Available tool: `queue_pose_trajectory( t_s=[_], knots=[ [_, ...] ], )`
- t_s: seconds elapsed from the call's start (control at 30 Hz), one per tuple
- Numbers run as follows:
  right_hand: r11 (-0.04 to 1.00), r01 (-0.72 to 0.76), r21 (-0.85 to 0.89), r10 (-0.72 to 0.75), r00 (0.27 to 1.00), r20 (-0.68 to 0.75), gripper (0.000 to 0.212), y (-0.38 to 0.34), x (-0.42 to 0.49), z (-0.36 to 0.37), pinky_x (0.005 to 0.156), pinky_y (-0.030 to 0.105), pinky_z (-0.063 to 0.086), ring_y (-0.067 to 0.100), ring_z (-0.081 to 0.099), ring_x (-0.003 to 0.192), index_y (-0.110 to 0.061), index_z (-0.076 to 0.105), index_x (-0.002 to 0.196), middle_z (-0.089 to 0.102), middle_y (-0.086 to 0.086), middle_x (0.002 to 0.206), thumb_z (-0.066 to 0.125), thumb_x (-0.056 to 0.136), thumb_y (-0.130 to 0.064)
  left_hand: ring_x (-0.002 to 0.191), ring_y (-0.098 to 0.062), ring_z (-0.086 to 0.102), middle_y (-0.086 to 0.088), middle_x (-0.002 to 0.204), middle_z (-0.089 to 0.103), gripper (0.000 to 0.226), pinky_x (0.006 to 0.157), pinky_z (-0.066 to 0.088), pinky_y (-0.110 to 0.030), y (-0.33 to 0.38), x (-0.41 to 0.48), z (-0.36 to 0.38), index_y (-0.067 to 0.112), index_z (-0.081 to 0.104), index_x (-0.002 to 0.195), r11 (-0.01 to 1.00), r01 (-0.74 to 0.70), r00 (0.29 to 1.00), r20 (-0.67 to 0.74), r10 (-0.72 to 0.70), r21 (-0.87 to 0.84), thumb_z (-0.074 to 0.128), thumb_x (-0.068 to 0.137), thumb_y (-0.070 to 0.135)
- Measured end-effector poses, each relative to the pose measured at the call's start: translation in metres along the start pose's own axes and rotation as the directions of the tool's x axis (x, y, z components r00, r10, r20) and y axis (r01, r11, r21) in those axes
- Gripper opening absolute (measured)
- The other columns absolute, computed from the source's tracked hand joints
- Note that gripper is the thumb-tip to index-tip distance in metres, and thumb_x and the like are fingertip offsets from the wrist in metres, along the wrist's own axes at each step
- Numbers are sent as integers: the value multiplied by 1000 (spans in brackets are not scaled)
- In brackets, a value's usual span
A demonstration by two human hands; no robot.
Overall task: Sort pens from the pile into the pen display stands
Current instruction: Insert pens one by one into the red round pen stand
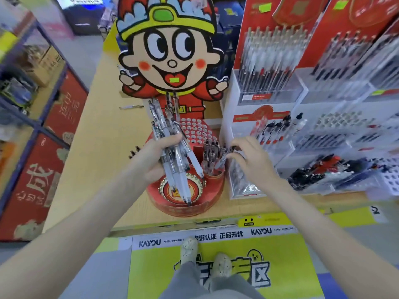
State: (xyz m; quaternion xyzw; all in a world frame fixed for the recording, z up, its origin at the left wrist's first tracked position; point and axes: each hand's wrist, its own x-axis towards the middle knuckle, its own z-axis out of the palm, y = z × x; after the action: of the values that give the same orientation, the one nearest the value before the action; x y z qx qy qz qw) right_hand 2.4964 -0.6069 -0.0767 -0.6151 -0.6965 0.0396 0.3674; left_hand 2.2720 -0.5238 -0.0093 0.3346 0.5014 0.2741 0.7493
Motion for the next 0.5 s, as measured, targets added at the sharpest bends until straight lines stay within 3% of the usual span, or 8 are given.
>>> queue_pose_trajectory(
  t_s=[0.1,0.2,0.37,0.5],
  knots=[
    [994,97,-40,-97,995,10,14,2,7,-1,80,20,35,17,46,87,-3,60,93,58,11,83,65,83,-12,97,-31,67,-19,118,65,38,72,61,-43,4,5,-2,5,58,127,1000,-8,1000,18,8,9,62,91,14],
    [983,172,-69,-170,985,35,20,-3,11,-2,82,21,37,19,47,87,1,64,93,62,13,84,57,85,-16,91,-28,69,-17,114,67,36,68,60,-39,1,8,-11,7,59,126,1000,-22,999,44,21,5,62,91,13],
    [972,202,-121,-196,979,55,23,-13,13,-1,81,20,38,18,48,85,4,65,87,64,13,81,56,85,-17,81,-23,71,-9,93,72,18,65,58,-36,-4,9,-24,9,64,110,1000,-25,994,106,23,17,61,91,11],
    [981,142,-132,-130,987,93,24,-15,17,-1,81,16,33,17,46,85,4,63,90,62,14,81,52,87,-18,106,-36,65,-18,116,68,42,87,55,-51,-8,11,-31,6,60,124,998,-5,983,183,-7,63,68,83,15]
  ],
)
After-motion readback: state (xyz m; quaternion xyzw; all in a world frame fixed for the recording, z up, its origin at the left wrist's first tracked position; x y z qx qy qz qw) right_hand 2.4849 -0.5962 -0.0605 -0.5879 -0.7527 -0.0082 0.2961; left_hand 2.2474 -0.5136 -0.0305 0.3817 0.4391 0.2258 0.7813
